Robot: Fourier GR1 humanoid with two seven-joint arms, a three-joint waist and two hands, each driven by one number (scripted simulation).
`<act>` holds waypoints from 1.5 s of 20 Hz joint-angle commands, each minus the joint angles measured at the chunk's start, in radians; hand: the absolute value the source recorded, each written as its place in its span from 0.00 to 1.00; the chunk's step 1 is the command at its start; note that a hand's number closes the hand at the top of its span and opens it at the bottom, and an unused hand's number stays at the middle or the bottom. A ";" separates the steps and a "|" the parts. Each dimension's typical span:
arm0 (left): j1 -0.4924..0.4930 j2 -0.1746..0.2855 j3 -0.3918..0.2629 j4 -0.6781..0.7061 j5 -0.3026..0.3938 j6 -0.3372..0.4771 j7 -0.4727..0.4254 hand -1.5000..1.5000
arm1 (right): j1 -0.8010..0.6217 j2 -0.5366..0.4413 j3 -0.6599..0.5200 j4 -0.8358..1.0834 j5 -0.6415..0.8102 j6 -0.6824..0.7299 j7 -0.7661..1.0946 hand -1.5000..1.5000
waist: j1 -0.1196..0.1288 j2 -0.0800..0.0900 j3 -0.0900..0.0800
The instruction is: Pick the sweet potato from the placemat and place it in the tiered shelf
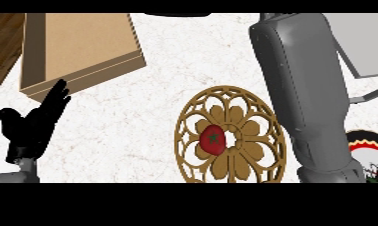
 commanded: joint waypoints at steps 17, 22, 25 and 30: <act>0.034 0.014 0.023 -0.041 0.018 -0.029 0.011 0.50 | -0.363 -0.061 -0.270 0.233 0.360 0.238 0.171 1.00 | -0.012 0.003 0.001; 0.027 0.010 0.032 -0.005 0.006 -0.023 -0.010 0.50 | -0.344 -0.081 -0.319 0.219 0.414 0.233 0.136 1.00 | -0.031 0.003 0.001; 0.055 -0.011 0.033 0.006 -0.015 0.001 -0.048 0.50 | -0.310 -0.085 -0.342 0.187 0.444 0.251 0.113 1.00 | -0.040 -0.002 0.001; 0.046 -0.013 0.023 -0.040 -0.034 0.024 -0.005 0.50 | -0.311 -0.158 -0.413 0.250 0.462 0.226 0.048 1.00 | -0.028 0.003 0.002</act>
